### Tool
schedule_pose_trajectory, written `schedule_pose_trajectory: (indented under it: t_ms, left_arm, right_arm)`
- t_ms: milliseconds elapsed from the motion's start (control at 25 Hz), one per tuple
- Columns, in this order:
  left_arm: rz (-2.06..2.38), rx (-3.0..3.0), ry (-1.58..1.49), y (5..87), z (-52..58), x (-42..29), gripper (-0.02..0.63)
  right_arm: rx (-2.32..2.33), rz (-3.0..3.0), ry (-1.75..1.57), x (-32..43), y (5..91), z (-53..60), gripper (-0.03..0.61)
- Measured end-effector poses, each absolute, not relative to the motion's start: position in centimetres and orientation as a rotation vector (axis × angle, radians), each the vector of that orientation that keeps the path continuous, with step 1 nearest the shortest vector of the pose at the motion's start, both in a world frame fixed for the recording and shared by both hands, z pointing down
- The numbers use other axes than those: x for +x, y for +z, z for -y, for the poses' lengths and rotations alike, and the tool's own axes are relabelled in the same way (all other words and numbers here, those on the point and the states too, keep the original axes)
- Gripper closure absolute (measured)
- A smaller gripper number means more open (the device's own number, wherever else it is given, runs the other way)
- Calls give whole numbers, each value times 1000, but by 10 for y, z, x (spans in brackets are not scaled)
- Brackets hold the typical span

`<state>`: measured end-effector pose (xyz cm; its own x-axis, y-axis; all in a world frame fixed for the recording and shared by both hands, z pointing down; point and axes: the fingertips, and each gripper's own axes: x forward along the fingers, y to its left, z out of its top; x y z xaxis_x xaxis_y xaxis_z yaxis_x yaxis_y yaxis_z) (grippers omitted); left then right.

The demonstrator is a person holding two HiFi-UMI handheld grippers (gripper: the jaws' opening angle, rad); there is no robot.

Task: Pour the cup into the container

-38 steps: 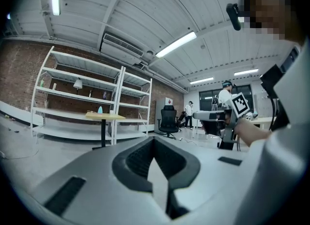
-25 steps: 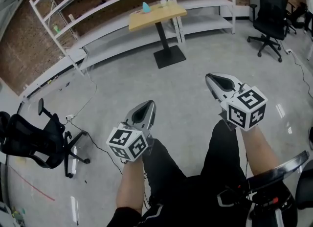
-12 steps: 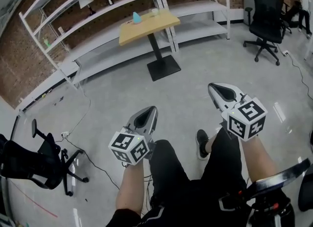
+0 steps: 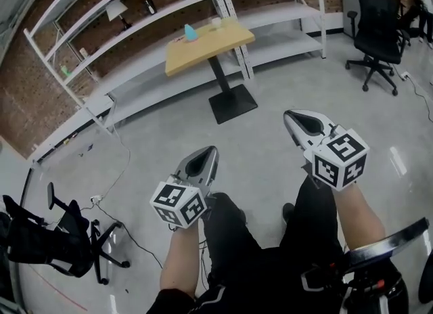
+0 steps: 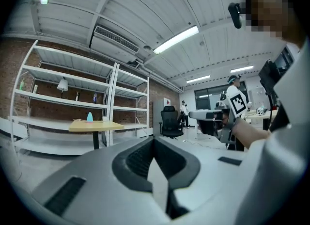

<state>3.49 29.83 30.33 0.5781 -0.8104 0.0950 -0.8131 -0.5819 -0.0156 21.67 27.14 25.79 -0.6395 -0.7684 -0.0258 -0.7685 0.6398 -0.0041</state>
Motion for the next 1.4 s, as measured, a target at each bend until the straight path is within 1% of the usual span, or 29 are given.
schedule_pose_trajectory:
  t_ms: [720,1000,1400]
  left_arm:
    - [1475,2750,61,297,-65,-46,613]
    - [1457,2749,54,298,42,-69,612]
    - [1438,2785,88,288,180,-88,612]
  right_arm:
    - [-1307,-2858,41,140,255,-36,575]
    - [-1285,-2865,18,108,260,66,575]
    - [-1298,-2839,7,83,256,214,575]
